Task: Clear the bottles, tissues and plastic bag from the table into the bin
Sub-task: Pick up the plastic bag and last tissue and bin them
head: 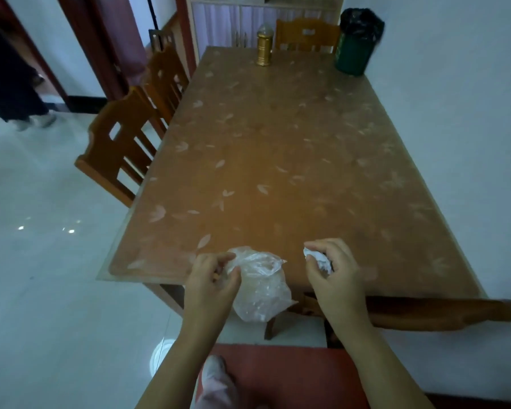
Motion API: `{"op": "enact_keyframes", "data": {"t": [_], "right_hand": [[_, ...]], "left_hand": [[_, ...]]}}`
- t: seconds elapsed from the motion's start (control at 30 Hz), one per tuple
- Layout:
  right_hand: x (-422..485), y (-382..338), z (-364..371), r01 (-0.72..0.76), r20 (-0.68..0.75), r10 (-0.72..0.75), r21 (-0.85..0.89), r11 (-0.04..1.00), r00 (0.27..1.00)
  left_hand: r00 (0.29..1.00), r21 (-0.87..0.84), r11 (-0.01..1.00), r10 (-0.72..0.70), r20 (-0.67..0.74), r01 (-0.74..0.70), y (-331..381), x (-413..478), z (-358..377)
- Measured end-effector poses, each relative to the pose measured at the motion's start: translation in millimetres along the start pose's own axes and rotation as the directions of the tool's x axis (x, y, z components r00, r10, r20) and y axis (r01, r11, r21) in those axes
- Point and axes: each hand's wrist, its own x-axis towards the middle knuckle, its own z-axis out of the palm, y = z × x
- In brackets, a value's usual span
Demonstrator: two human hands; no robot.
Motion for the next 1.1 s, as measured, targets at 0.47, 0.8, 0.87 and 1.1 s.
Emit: {"op": "enact_keyframes", "data": {"t": [0.47,0.8,0.87,1.1], "right_hand": [[-35.4,-122.9,137.4,0.149,0.210,-0.165,0.091,0.985,0.964],[-83.0,-250.2,311.4,0.167,0.339,-0.218,0.172,0.971,0.915],[-88.7,-267.1,339.9,0.154,0.365,-0.208,0.171,0.973,0.907],[-74.5,-302.3,419.9,0.080,0.455,-0.152,0.174,0.981,0.877]], "left_hand": [[0.956,-0.043,0.994,-0.108,-0.272,0.100,-75.0,-25.5,-172.1],[0.920,-0.070,0.979,-0.203,-0.335,0.191,-177.8,-15.8,-354.2],[0.907,-0.087,0.973,-0.232,-0.352,0.215,-194.7,-12.2,-379.9],[0.873,-0.114,0.958,-0.287,-0.395,0.263,-243.9,30.1,-434.1]]}}
